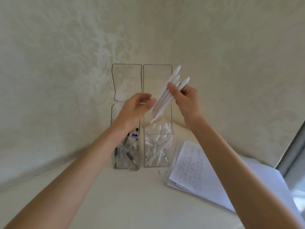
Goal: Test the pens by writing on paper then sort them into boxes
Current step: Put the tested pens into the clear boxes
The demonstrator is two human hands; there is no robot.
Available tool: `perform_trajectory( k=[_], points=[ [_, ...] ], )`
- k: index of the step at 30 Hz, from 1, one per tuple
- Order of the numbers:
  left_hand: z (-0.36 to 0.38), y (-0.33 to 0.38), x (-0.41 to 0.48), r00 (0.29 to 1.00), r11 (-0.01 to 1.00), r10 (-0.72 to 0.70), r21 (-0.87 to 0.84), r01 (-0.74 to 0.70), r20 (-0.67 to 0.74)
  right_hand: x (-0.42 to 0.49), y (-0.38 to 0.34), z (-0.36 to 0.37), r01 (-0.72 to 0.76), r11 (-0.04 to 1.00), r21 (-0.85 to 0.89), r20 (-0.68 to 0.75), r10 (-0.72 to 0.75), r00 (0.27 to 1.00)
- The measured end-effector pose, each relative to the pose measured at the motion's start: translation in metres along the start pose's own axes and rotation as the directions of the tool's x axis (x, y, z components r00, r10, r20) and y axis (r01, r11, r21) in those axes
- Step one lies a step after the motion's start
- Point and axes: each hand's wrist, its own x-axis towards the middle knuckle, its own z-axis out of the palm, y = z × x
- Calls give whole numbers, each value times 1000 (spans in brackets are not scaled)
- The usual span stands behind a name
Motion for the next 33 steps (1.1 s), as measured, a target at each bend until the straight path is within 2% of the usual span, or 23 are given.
perform_trajectory(
  k=[2,6,7,9,11,13,14,16,17,18,19,21,24,28,31,33],
  points=[
    [-11,-12,-3,992,999,3,-41,-8,-128,6,17,-5,-3,988,-156,-23,-1,1000],
    [-39,-45,-11,933,994,58,112,-19,-356,-14,46,-6,-69,862,-502,158,169,973],
    [-46,-51,-11,918,985,73,172,-5,-391,-20,48,-5,-72,848,-524,160,181,970],
    [-58,-60,-9,904,964,72,263,46,-422,-26,50,-3,-57,883,-466,78,106,991],
    [-67,-66,-7,931,969,-32,216,118,-363,-29,51,2,1,914,-407,-28,-13,1000],
    [-74,-69,-8,971,974,-204,73,214,-126,-34,50,9,52,915,-399,-98,-98,990],
    [-76,-72,-10,969,969,-245,49,244,17,-40,49,13,102,907,-409,-125,-166,978],
    [-79,-82,-17,943,968,-251,86,238,217,-59,50,21,300,839,-454,-91,-378,921],
    [-79,-87,-21,930,967,-251,111,230,267,-69,53,26,397,798,-453,5,-444,896],
    [-78,-91,-24,923,965,-256,125,229,288,-81,57,31,451,774,-445,119,-448,886],
    [-77,-93,-27,921,965,-257,125,230,292,-90,61,37,445,773,-453,210,-393,895],
    [-76,-97,-29,934,969,-242,109,220,263,-103,65,46,354,804,-477,286,-239,928],
    [-77,-96,-34,949,970,-233,123,211,212,-102,60,53,260,851,-456,262,-151,953],
    [-91,-99,-50,960,967,-243,112,228,141,-85,36,64,136,929,-343,207,-66,976],
    [-101,-96,-61,959,966,-241,127,223,147,-66,21,79,104,947,-303,197,-45,979],
    [-105,-93,-67,959,966,-242,134,223,145,-54,20,93,121,925,-360,162,-66,985]
  ],
)
